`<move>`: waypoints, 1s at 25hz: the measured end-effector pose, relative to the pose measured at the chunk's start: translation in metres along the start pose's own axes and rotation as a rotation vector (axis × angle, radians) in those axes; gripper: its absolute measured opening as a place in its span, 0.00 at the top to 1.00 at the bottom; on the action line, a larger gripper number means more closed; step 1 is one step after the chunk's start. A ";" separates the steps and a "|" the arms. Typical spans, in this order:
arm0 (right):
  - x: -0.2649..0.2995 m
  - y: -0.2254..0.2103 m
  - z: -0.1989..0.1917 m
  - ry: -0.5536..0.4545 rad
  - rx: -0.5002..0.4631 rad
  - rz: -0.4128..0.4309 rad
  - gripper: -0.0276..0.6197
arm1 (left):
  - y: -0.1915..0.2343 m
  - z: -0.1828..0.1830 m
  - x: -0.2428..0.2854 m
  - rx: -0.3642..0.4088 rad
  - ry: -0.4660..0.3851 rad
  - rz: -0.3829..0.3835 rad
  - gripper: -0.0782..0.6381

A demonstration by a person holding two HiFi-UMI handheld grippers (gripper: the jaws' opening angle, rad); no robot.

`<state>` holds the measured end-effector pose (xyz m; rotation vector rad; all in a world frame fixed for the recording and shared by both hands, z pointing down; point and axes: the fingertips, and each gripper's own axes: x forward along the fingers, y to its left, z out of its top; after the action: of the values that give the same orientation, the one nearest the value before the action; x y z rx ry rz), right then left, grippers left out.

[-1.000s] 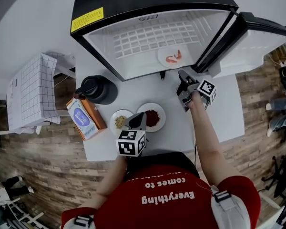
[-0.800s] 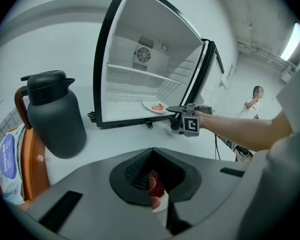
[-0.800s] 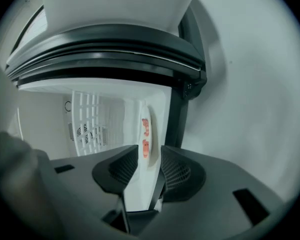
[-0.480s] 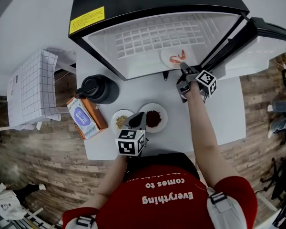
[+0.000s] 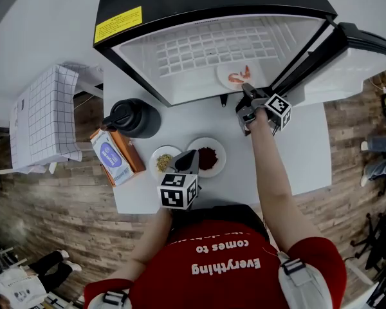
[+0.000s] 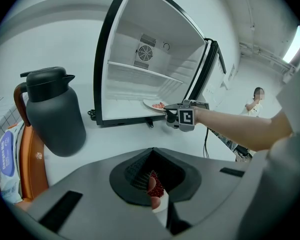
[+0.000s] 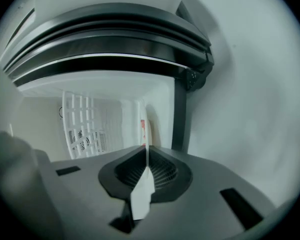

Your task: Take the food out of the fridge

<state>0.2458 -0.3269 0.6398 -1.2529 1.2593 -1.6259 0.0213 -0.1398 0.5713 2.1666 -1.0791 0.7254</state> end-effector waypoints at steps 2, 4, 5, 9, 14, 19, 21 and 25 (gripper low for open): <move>-0.003 0.002 -0.002 0.012 -0.007 0.018 0.92 | 0.001 0.000 -0.001 0.000 -0.004 0.004 0.88; -0.008 0.006 -0.004 0.021 -0.017 0.030 0.92 | 0.000 0.002 -0.003 0.002 -0.011 0.006 0.88; -0.010 0.007 -0.005 0.025 -0.022 0.035 0.92 | 0.000 0.002 -0.003 0.003 -0.015 0.007 0.88; -0.023 0.015 -0.009 0.040 -0.030 0.058 0.92 | -0.002 0.005 -0.007 0.009 -0.026 0.008 0.88; -0.040 0.023 -0.018 0.080 -0.028 0.093 0.92 | -0.002 0.010 -0.014 0.012 -0.047 0.014 0.88; -0.061 0.030 -0.035 0.136 -0.031 0.122 0.92 | -0.002 0.012 -0.020 0.018 -0.068 0.021 0.88; -0.071 0.035 -0.046 0.157 -0.024 0.133 0.92 | -0.002 0.013 -0.023 0.019 -0.076 0.023 0.88; -0.092 0.043 -0.064 0.190 -0.046 0.149 0.92 | -0.002 0.013 -0.030 0.018 -0.093 0.029 0.88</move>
<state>0.2086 -0.2365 0.5709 -1.0241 1.4768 -1.6452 0.0099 -0.1336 0.5413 2.2227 -1.1574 0.6554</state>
